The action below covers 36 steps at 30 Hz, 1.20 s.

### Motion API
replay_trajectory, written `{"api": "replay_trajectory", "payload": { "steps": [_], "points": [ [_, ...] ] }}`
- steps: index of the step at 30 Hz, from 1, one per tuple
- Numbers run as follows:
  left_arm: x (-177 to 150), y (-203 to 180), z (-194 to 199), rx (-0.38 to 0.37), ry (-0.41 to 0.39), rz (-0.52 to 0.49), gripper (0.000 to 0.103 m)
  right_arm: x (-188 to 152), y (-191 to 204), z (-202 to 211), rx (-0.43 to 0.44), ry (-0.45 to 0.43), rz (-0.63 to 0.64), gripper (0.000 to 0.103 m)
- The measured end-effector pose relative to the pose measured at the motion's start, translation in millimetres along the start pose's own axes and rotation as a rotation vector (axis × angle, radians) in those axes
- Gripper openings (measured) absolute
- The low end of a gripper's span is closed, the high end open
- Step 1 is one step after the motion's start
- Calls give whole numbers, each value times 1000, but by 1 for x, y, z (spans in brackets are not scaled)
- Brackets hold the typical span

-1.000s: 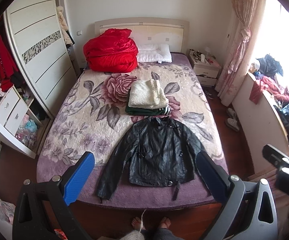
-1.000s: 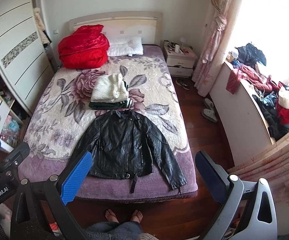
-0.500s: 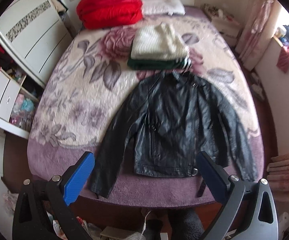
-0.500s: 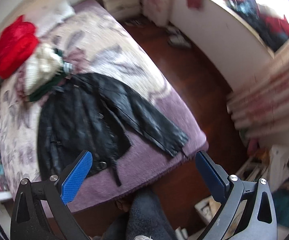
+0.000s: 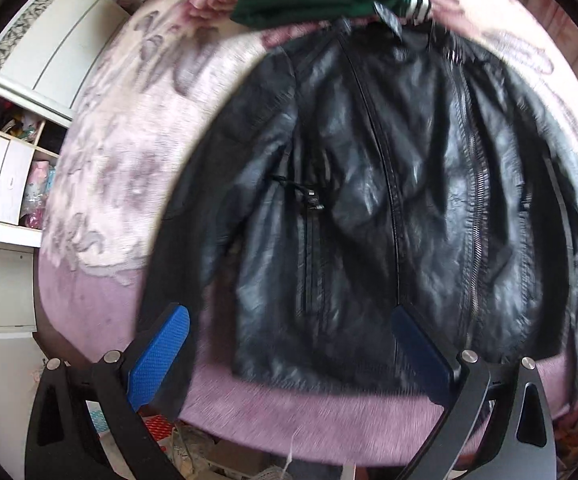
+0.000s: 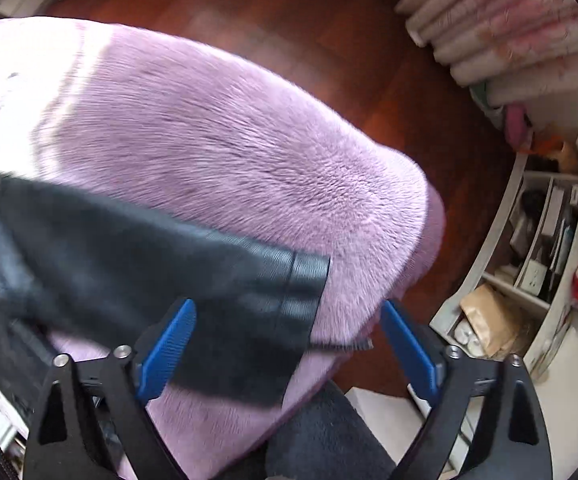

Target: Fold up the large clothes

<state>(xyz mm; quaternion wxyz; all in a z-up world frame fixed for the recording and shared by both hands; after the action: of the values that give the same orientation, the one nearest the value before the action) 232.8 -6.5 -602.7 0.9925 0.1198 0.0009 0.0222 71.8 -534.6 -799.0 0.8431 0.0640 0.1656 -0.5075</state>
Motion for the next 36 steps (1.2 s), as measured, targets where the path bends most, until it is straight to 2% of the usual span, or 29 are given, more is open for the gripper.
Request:
{"api": "replay_trajectory", "payload": {
  "steps": [1,2,4,5,6,10,13,16,17,18,19,21,22,24,25,28,29,32,33,34,35,36],
  "points": [
    [7,-7,-9,-6,4,-2,103,2,3,-11,54,20,-14,78],
    [11,-14,-15,-9,3,-7,103,3,8,-17,92,30,-21,63],
    [17,-29,-25,-13,-4,-24,103,5,5,-16,85,-2,-25,48],
    [21,-36,-29,-20,-8,-32,103,7,3,-11,80,-26,-19,20],
    [22,-44,-33,-28,-8,-44,103,9,0,-5,97,-40,-28,12],
    [25,-64,-42,-59,-8,-78,103,40,-22,46,162,-183,-115,9],
    [25,-75,-47,-61,-8,-114,103,69,-21,48,200,-185,-100,11],
    [24,-76,-55,-46,-7,-147,103,84,-34,49,254,-214,-105,29],
    [23,-76,-58,-46,-6,-150,103,80,-36,54,283,-232,-119,44],
    [21,-76,-62,-43,-5,-152,103,71,-41,60,320,-251,-137,56],
    [22,-76,-68,-35,-3,-154,103,56,-44,64,367,-261,-150,58],
    [24,-78,-83,-29,15,-152,103,22,-34,50,482,-201,-157,58],
    [25,-80,-91,-30,28,-144,103,7,-17,60,538,-152,-158,58],
    [26,-83,-98,-47,39,-122,103,-14,0,21,679,-50,-180,58],
    [26,-83,-99,-51,40,-114,103,-16,6,6,716,-45,-207,58],
    [24,-84,-99,-56,48,-104,103,3,7,-31,873,-107,-359,58],
    [23,-83,-100,-60,54,-101,103,10,8,-35,959,-153,-421,59],
    [23,-78,-101,-70,63,-105,103,24,15,-36,1051,-249,-510,59],
    [21,-77,-101,-69,62,-112,103,28,19,-36,1056,-278,-526,54],
    [25,-74,-101,-68,63,-118,103,32,22,-36,1055,-288,-537,44],
    [24,-72,-100,-68,63,-122,103,36,24,-38,1079,-285,-552,17],
    [26,-71,-97,-67,63,-125,103,39,24,-38,1104,-281,-563,7]
  ]
}}
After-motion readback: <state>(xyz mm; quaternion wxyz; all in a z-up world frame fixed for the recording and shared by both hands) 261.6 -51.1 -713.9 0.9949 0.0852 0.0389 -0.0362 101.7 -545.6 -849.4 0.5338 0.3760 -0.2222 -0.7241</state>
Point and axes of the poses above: each gripper's, at about its wrist camera, not at the fingertips, and z roughly against the way its jaws point, y to its left, x to its top, the point moved 10 cm from there along -z, roughly the way its jaws point, and after that the axes turned 7 degrees about y, right-handed, at the moved point
